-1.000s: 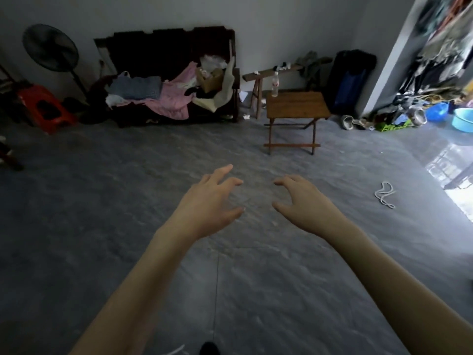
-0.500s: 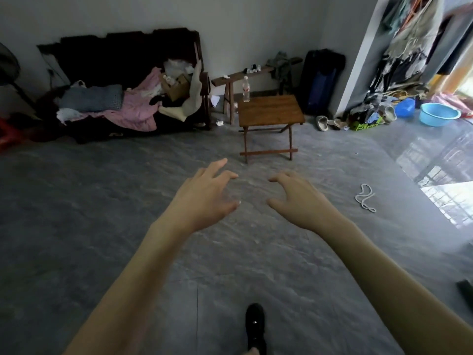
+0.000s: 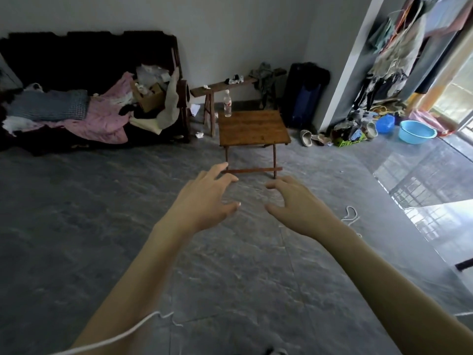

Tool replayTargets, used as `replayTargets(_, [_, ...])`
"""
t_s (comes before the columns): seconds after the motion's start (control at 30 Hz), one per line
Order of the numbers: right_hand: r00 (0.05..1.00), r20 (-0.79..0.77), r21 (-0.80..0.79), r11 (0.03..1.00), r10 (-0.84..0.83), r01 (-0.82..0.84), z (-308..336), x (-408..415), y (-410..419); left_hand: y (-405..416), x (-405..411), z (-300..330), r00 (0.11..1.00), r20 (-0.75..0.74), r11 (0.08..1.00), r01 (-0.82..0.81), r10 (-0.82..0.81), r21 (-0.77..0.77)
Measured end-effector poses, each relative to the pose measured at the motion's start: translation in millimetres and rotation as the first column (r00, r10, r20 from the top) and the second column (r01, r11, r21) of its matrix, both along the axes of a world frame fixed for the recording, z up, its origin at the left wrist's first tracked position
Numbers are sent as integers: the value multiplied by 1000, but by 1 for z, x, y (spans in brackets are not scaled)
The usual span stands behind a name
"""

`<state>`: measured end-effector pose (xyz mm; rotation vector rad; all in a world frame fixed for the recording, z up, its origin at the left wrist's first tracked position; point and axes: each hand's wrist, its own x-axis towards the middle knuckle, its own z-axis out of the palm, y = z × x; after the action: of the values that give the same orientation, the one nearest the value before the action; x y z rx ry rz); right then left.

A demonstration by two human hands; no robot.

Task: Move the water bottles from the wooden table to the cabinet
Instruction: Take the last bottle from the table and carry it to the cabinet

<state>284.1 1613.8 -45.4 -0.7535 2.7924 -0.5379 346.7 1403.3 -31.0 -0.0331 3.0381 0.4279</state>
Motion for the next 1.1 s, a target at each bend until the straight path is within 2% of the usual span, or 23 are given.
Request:
replayTargets(0.33, [997, 47, -9, 998, 58, -58, -27, -144, -16, -19, -137, -13, 998, 52, 999, -38, 39, -4])
replayTargets(0.7, [986, 75, 12, 989, 146, -147, -21, -340, -33, -13, -312, -12, 994, 16, 994, -105, 105, 7])
replayTargets(1.1, [972, 104, -21, 978, 209, -208, -44, -468, -78, -54, -428, -14, 981, 74, 984, -176, 178, -25])
